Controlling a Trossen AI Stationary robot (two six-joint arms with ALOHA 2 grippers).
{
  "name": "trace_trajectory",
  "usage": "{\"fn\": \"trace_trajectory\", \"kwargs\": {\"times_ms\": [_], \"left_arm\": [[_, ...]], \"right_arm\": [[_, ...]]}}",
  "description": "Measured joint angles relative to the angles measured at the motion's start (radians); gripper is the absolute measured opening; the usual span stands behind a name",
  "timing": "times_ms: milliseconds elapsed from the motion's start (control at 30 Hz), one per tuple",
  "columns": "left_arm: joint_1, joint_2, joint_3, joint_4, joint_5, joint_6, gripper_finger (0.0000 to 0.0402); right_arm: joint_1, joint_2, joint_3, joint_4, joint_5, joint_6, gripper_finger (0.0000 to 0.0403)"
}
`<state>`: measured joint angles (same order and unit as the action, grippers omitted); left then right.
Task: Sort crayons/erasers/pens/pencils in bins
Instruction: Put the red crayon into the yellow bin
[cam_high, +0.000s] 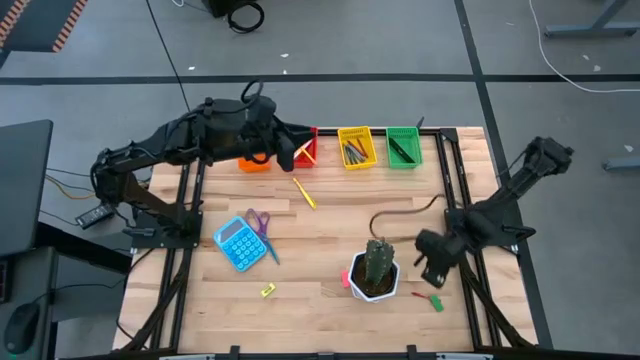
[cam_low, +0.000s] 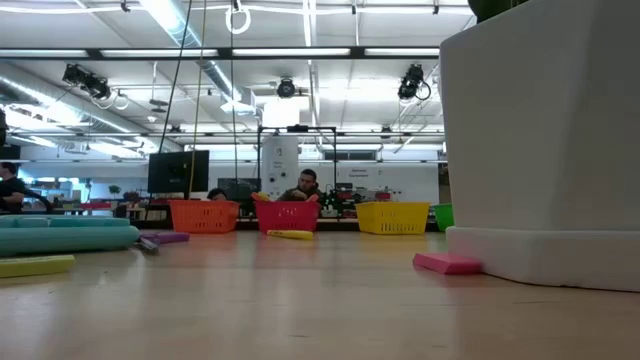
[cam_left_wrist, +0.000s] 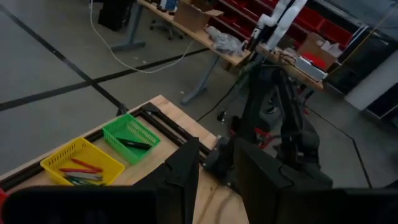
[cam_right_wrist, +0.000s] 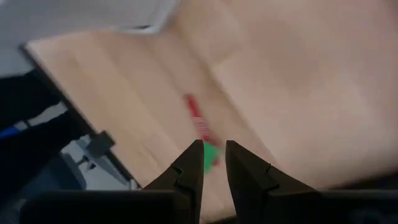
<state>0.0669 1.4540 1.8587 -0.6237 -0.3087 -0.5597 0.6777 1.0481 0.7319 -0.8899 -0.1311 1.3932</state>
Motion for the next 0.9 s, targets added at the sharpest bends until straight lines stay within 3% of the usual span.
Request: {"fn": "trace_trajectory", "kwargs": {"times_ms": [133, 400, 600, 900], "left_arm": [[0.002, -0.033, 0.001, -0.008, -0.001, 0.024, 0.0107], [-0.006, -0.1, 0.001, -0.06, -0.001, 0.032, 0.0107], [-0.006, -0.117, 0.001, -0.1, -0.002, 0.02, 0.0107], [-0.006, -0.119, 0.0, -0.112, -0.001, 0.012, 0.0107]], "right_arm": [[0.142, 0.087, 0.001, 0.132, 0.095, 0.032, 0.0074], [0.303, 0.292, 0.0, 0.23, 0.148, 0.044, 0.0074], [0.342, 0.373, 0.0, 0.267, 0.236, 0.099, 0.0074], [0.338, 0.488, 0.0, 0.37, 0.318, 0.013, 0.0074]]}}
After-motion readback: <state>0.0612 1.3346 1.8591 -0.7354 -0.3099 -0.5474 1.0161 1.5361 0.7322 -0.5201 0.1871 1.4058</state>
